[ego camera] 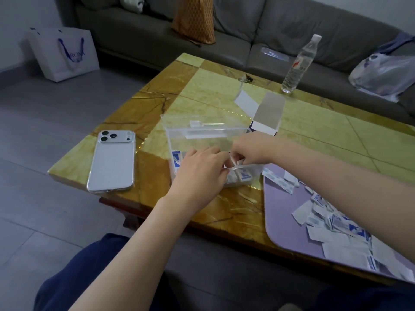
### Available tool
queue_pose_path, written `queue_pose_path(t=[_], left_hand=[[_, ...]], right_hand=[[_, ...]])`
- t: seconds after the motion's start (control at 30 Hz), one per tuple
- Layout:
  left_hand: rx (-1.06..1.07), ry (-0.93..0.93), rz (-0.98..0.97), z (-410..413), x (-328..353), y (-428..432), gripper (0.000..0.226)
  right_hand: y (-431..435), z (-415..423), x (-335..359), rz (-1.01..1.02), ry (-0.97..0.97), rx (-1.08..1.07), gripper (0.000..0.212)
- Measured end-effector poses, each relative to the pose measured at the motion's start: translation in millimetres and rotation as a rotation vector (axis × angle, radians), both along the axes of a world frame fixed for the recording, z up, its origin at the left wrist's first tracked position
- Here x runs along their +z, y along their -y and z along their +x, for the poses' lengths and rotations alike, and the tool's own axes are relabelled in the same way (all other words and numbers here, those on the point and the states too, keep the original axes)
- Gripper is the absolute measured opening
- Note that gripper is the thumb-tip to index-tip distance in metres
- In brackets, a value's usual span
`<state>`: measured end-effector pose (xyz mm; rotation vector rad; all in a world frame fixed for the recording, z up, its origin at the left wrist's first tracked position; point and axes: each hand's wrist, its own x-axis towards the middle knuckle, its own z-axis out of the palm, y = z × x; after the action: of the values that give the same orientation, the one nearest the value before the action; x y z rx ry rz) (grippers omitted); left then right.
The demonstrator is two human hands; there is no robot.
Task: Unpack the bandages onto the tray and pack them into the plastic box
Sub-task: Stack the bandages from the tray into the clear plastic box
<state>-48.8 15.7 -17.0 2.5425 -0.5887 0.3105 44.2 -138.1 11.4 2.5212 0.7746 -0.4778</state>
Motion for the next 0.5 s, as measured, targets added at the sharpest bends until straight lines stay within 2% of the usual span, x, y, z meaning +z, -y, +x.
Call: queue_pose_path(t=[0.27, 0.4, 0.5], left_hand=[[-0.006, 0.001, -0.011, 1, -1, 1, 0.016], [-0.008, 0.001, -0.022, 1, -1, 2, 0.017], [-0.008, 0.0, -0.034, 0, -1, 1, 0.016]], right_hand=[[-7, 9, 5, -0.07, -0.286, -0.077, 0.024], [-10, 14, 4, -0.04, -0.217, -0.039, 0.023], [-9, 12, 1, -0.08, -0.179, -0.013, 0.04]])
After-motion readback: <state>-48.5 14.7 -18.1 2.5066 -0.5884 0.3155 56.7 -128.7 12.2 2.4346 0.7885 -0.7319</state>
